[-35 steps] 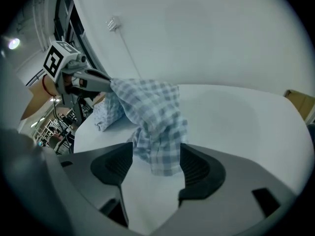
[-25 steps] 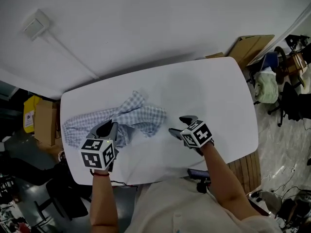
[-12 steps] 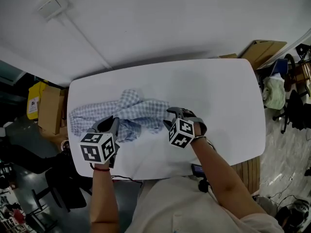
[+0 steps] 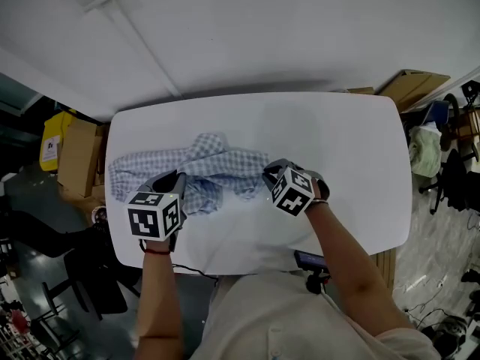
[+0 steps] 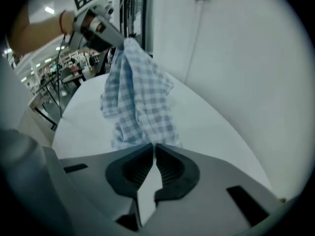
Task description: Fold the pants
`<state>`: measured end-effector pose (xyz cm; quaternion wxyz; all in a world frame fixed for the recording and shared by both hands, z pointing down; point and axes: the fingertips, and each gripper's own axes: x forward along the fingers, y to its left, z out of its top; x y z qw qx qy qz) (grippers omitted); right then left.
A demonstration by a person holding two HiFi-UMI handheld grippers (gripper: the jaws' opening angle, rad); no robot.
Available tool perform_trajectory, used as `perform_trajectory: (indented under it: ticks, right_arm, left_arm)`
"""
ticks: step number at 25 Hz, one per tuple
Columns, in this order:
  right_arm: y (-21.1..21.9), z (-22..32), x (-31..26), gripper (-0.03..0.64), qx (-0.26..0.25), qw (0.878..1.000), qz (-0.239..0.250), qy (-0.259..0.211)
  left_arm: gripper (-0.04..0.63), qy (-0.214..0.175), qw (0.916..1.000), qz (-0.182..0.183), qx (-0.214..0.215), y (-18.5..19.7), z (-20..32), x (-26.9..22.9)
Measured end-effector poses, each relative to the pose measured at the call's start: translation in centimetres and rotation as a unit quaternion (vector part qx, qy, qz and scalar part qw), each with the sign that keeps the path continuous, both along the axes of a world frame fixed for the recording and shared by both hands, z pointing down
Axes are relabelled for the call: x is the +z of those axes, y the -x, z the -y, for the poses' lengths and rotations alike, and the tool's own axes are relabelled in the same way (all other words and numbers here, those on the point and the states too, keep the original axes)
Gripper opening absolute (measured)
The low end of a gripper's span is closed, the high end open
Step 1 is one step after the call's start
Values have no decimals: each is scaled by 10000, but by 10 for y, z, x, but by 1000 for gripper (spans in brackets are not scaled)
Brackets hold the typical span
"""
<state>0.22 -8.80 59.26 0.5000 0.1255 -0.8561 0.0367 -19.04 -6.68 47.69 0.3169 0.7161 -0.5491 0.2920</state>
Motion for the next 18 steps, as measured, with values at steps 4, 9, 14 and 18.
perform_trajectory:
  ticks: [4, 9, 14, 18]
  right_arm:
    - [-9, 10, -25, 34, 283, 9956, 517, 728]
    - [-25, 30, -73, 29, -185, 9991, 191, 332]
    - [-56, 84, -155, 28, -113, 9935, -25, -1135]
    - [-83, 114, -195, 29, 168, 9749, -53, -2218]
  left_arm:
    - [34, 64, 9999, -110, -108, 9, 0, 3]
    - [34, 45, 9989, -418, -187, 13, 2, -2]
    - [34, -55, 9964, -842, 127, -15, 10, -17]
    - [34, -95, 9943, -942, 485, -54, 18, -26]
